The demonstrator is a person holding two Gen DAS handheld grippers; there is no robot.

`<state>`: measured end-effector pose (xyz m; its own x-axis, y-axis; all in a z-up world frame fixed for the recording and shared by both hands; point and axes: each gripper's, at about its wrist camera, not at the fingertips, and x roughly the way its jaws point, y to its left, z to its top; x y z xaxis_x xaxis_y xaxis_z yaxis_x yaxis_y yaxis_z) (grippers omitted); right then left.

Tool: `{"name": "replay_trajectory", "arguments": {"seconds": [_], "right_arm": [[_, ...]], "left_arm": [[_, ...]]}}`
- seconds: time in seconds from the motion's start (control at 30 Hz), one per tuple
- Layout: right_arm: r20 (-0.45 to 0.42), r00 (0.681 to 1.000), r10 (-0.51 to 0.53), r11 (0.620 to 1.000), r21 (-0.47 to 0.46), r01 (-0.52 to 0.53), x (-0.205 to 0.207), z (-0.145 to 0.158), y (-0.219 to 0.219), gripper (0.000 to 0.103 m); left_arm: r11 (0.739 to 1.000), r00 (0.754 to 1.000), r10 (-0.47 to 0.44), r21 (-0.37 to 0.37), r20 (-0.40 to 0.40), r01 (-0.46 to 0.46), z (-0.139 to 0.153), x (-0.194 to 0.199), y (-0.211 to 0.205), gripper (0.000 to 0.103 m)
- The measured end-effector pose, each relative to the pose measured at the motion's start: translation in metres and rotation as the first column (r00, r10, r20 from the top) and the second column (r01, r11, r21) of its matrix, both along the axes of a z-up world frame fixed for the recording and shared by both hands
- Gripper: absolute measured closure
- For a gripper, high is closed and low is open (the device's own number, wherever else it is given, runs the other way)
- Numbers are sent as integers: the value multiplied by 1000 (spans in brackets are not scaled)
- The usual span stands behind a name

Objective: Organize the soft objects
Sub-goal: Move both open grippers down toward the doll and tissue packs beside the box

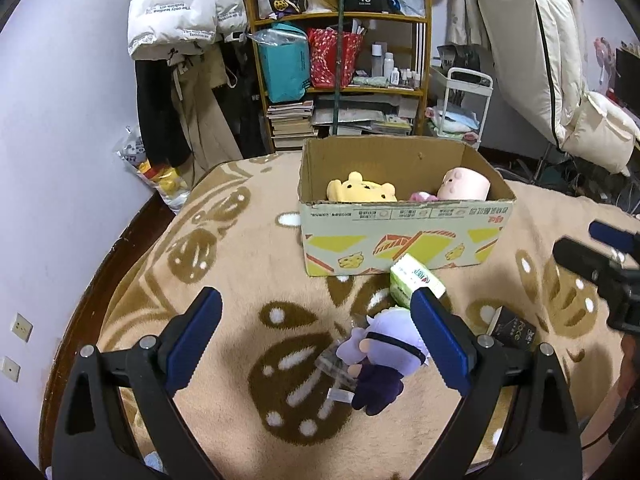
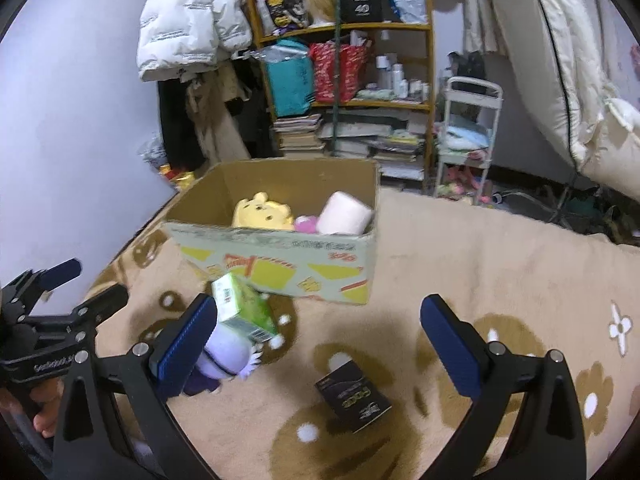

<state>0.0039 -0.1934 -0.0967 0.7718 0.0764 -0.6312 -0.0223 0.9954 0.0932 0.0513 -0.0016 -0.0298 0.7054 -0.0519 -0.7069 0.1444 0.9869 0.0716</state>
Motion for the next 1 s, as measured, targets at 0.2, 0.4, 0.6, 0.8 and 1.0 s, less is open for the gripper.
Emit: {"name": "replay_trajectory", "arguments": {"seconds": [0.2, 0.4, 0.6, 0.8, 1.0], "right_arm": [[-29, 1000, 7, 1000, 6, -7, 7, -6, -1, 0], [-74, 997, 17, 1000, 18, -15, 14, -16, 0, 0], [-136, 991, -15, 1000, 14, 17, 22, -27, -4, 0], [-213, 976, -48, 998, 37, 58, 31, -41, -14, 0], [-282, 956, -82, 994, 49, 100, 37, -54, -24, 0]], "left_arm": [[1000, 1000, -27, 8, -13, 28, -7, 6, -7, 9], [999, 998, -45, 25, -42, 46, -17, 12, -16, 9], [996, 990, -90, 10, -104, 92, -28, 17, -23, 9], [991, 976, -135, -24, -169, 133, -42, 22, -33, 9], [990, 968, -142, -22, -208, 140, -53, 27, -37, 9]]}}
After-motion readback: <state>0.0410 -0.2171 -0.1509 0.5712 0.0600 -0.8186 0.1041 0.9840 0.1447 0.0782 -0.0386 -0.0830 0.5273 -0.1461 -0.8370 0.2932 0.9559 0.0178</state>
